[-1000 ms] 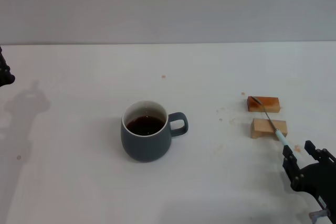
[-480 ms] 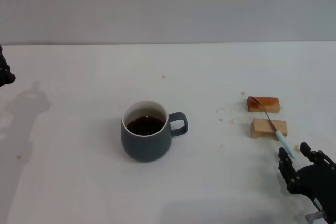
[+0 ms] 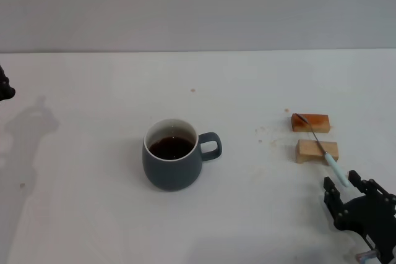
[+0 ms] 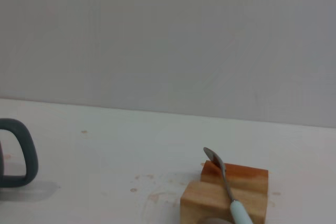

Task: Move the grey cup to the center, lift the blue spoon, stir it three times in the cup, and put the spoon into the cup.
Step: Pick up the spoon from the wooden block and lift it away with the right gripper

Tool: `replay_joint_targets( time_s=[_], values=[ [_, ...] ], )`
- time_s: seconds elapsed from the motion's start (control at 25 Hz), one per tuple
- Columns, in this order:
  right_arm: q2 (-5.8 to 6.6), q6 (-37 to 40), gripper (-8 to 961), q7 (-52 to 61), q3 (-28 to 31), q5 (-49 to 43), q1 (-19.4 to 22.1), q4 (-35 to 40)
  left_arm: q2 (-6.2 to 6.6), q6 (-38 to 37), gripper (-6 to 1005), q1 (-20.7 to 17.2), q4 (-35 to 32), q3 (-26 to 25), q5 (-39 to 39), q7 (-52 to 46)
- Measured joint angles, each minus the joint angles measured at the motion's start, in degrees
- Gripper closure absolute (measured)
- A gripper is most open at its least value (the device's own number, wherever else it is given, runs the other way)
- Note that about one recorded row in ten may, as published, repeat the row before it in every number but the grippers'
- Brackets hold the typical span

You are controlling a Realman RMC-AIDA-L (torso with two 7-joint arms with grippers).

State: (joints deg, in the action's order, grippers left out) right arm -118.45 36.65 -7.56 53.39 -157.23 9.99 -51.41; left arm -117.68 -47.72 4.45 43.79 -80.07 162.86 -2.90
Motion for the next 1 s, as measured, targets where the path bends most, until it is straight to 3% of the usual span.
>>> replay_joint_targets(
  time_s=[0.72, 1.0],
  values=[
    [-0.11, 0.4, 505, 0.0, 0.0, 0.0, -0.4, 0.3, 0.00, 0.2, 1001, 0.0, 0.7, 0.0, 0.0, 0.1],
    [-0.11, 0.5, 717, 0.0, 0.0, 0.0, -0.1, -0.1, 0.00, 0.5, 1001, 0.0, 1.0, -0.1, 0.0, 0.8]
  ],
)
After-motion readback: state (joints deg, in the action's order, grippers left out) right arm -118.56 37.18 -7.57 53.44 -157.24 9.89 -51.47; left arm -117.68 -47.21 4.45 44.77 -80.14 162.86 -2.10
